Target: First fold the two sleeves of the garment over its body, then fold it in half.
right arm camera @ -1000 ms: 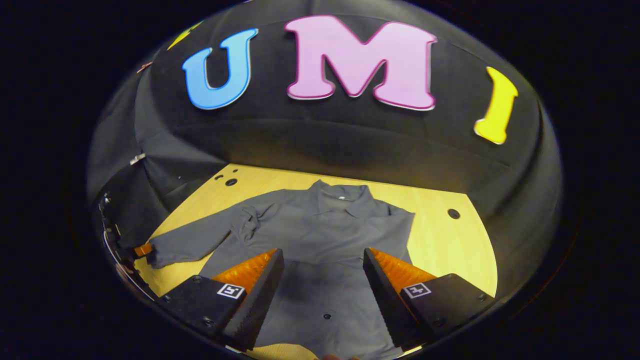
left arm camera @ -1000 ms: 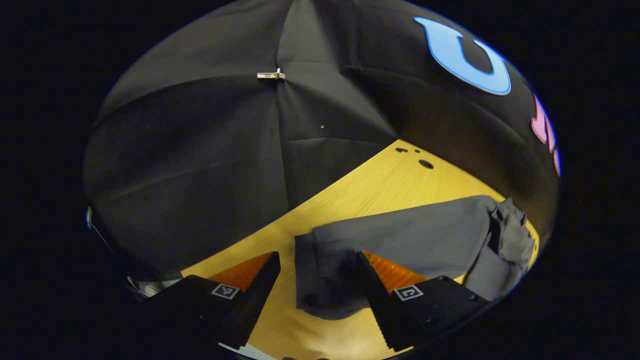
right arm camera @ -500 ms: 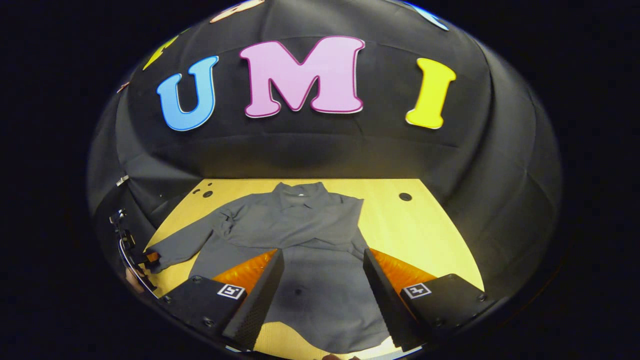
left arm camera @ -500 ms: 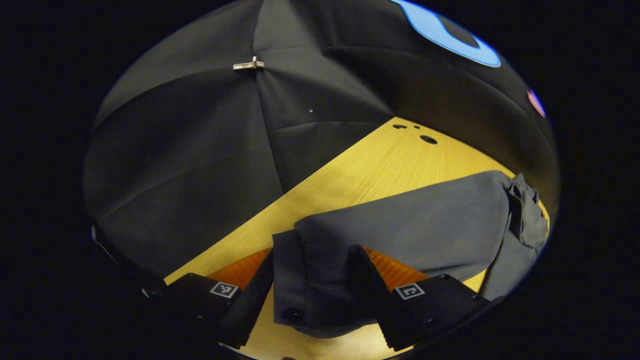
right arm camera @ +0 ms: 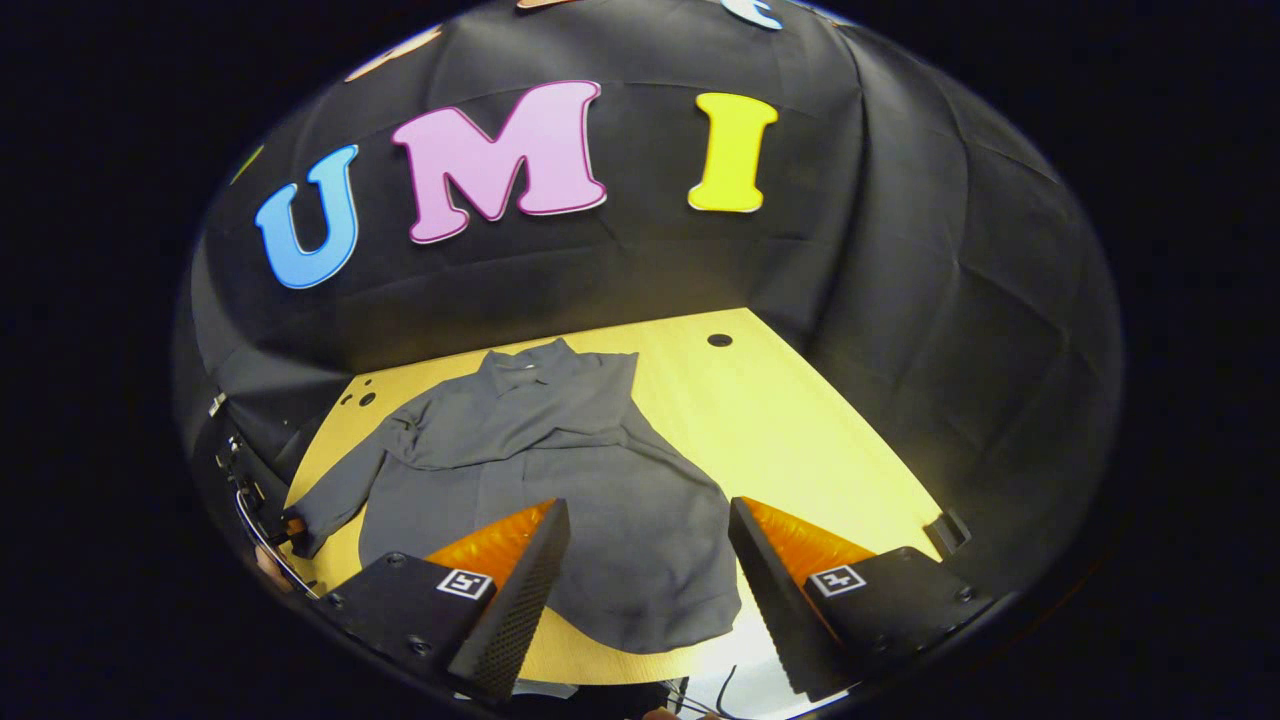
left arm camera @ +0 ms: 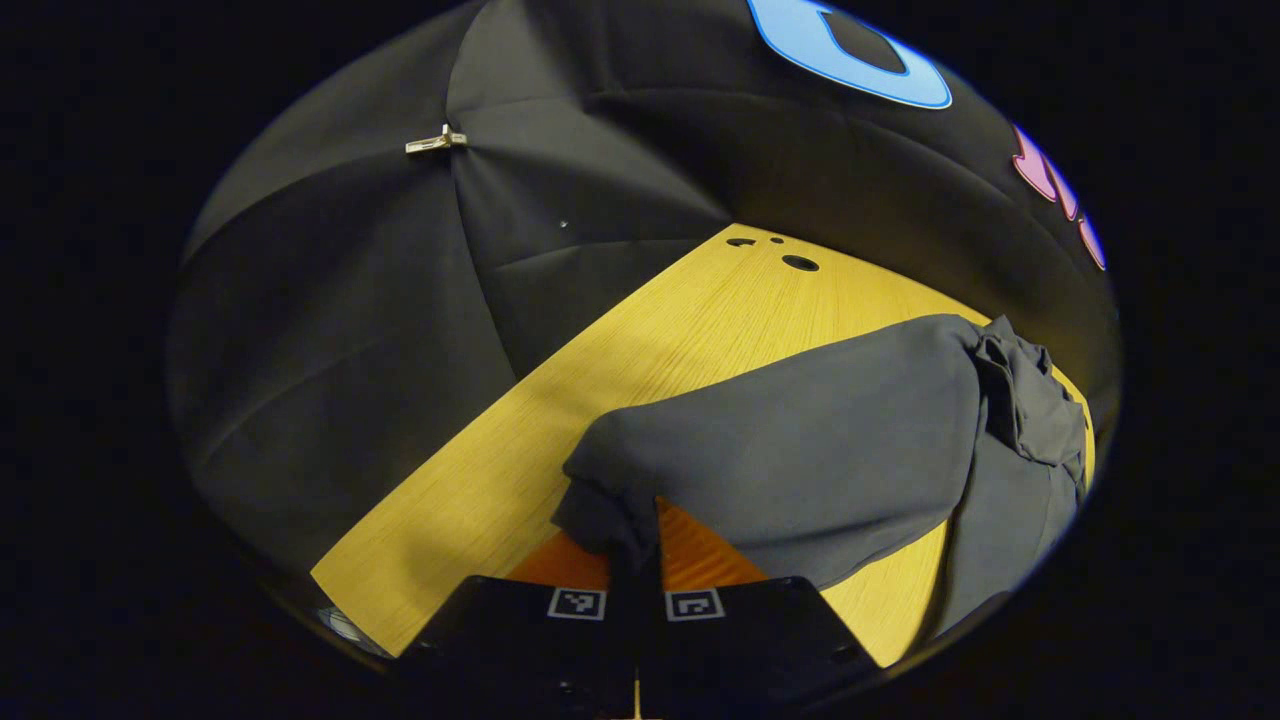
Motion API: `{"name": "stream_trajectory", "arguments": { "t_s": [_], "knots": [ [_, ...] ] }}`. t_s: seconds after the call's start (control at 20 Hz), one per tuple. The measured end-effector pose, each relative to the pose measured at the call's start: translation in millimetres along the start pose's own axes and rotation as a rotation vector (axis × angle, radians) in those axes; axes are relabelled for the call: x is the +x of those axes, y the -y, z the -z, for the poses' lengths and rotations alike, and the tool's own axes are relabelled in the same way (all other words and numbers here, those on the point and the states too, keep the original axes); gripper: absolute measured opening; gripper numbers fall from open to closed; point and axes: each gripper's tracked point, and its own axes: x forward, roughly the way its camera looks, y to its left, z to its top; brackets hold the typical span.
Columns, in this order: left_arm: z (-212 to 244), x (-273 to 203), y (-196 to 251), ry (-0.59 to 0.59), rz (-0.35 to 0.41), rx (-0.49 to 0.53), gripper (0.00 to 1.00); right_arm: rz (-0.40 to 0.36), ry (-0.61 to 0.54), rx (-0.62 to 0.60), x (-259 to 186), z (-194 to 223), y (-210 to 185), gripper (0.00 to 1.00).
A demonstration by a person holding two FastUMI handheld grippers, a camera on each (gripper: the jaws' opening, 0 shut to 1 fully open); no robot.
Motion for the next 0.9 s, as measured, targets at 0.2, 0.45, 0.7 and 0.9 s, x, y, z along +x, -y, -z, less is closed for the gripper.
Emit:
{"name": "stream_trajectory", "arguments": {
  "t_s": [0.2, 0.45, 0.7, 0.9],
  "knots": [
    [-17, -14, 9, 0.019, 0.028, -0.007, 0.06, 0.009, 0.007, 0.035, 7, -5, 6, 0.99],
    [-77, -46, 50, 0.121, 0.093, -0.005, 0.06, -0.019, -0.01, -0.01, 29, -6, 8, 0.99],
    [-135, -82, 126, 0.212, 0.156, 0.039, 0.05, -0.064, -0.04, -0.027, 59, -6, 11, 0.99],
    [-152, -108, 227, 0.245, 0.255, 0.061, 0.06, -0.095, -0.083, -0.021, 87, 1, 21, 0.99]
  ]
}}
